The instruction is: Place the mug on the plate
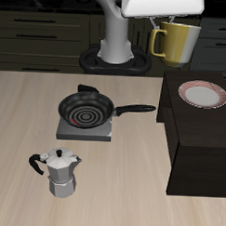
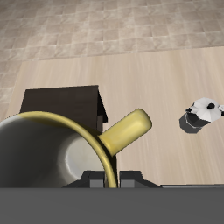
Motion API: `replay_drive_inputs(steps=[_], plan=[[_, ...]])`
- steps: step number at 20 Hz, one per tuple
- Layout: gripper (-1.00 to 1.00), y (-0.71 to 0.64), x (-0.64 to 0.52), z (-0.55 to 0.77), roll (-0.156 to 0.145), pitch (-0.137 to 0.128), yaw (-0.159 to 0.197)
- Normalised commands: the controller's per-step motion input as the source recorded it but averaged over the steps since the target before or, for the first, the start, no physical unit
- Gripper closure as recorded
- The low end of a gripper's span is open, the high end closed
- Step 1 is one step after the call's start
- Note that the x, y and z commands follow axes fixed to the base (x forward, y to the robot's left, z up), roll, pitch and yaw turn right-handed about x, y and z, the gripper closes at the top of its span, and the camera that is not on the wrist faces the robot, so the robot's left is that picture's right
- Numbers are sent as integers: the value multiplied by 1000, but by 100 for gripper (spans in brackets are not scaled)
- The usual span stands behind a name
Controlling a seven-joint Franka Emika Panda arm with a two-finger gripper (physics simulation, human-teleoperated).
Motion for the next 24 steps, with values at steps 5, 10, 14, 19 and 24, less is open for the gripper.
replay_drive_inputs(steps=[5,10,14,19,24], plan=[[100,190,-312,30,23,-14,26],[100,125,-331,35,-9,-33,37],[100,193,-385,-13,40,21,18],[100,322,-470,-8,54,-5,43],[100,269,-254,-44,65,-22,49]])
